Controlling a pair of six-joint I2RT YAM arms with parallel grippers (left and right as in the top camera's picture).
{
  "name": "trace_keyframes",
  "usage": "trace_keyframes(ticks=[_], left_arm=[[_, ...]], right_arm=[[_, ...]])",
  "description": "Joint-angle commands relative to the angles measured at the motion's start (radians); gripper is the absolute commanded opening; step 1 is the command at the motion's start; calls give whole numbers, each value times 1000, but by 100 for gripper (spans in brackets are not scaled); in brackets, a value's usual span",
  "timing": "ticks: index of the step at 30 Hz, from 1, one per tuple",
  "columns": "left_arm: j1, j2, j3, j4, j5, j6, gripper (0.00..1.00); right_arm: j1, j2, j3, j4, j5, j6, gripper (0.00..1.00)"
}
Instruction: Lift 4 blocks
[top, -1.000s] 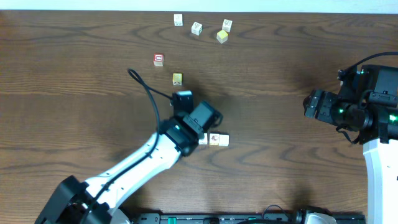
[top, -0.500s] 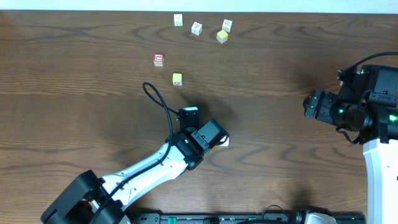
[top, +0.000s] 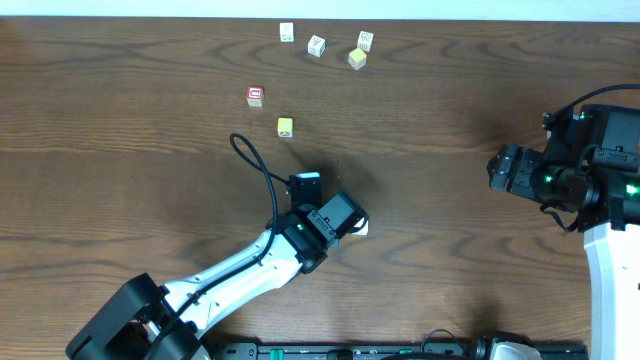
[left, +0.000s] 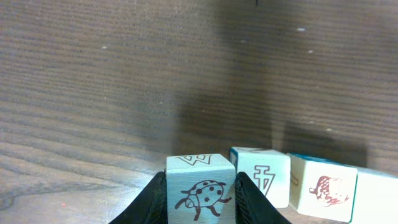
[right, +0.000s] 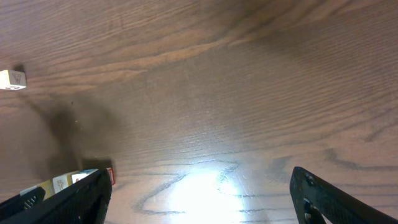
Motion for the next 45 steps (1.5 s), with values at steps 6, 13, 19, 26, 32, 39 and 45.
trace_keyframes(ticks=[6,13,19,26,32,39,45], left_arm=[[67,-3,-10,-25,72,76,19],[102,-3,-10,-9,168,166,19],[102,-3,-10,43,214,213,19],[102,-3,-10,43,206,212,19],[102,-3,-12,46,192,210,19],[102,27,-42,82,189,185,19],[102,36,-44,92,192,183,19]], right_arm=[[-6,-2,-3,-2,-9,-15,89],[-6,-2,-3,-1,-9,-15,89],[-6,-2,-3,-2,-9,-15,89],[-6,-2,-3,-2,-19,-15,89],[-6,-2,-3,-5,-24,-15,89],[-6,-2,-3,-5,-24,-15,89],[-6,-2,-3,-5,-24,-15,89]])
